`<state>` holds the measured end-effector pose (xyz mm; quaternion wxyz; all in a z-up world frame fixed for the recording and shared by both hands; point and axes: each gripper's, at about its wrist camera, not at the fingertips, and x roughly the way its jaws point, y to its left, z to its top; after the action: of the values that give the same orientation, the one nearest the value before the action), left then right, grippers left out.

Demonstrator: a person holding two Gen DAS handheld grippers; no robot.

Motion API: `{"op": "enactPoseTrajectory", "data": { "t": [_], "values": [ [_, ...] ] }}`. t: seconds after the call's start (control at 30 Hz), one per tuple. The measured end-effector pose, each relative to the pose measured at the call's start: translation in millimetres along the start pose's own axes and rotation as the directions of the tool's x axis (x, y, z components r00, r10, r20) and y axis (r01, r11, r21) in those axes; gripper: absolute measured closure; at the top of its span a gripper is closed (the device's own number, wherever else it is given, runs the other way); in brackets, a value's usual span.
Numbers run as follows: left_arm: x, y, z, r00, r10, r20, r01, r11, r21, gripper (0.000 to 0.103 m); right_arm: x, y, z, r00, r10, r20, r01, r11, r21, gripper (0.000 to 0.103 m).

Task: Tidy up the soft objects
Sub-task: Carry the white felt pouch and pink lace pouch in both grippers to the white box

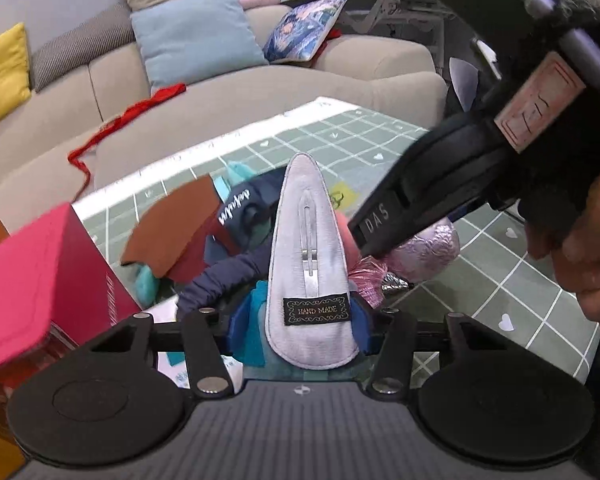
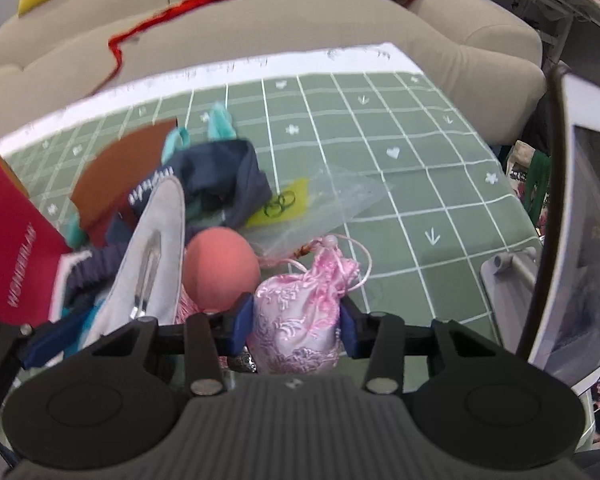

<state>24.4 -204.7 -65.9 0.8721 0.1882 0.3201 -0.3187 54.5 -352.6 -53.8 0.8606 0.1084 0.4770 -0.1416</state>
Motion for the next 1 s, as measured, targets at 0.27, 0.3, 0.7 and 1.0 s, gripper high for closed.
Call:
{"op": "enactPoseTrajectory", "data": {
  "t": [0.27, 0.3, 0.7, 1.0],
  "values": [
    [-19, 0, 10, 0.999, 0.029, 0.026, -0.030, 0.999, 0.015, 0.044, -17, -3, -1, 1.000, 0.008, 0.016, -0.009, 1.000, 0.016, 0.061],
    [-19, 2, 12, 0.999, 0.030, 0.013, -0.030, 1.000, 0.006, 0.044, -18, -3, -1, 1.000, 0.006, 0.018, -0.006, 1.000, 0.017, 0.061],
    [-42, 25, 27, 0.993, -0.029, -0.111, 0.010, 0.987, -0.163, 0.044, -46, 0, 5, 0.996, 0.050, 0.072, -0.052, 0.998, 0.037, 0.061],
    [-81, 55, 44, 0.997, 0.057, -0.058, -0.071, 0.959, -0.273, 0.044, -76, 2, 12, 0.987, 0.086, 0.133, -0.098, 0.991, 0.086, 0.061]
  ]
}}
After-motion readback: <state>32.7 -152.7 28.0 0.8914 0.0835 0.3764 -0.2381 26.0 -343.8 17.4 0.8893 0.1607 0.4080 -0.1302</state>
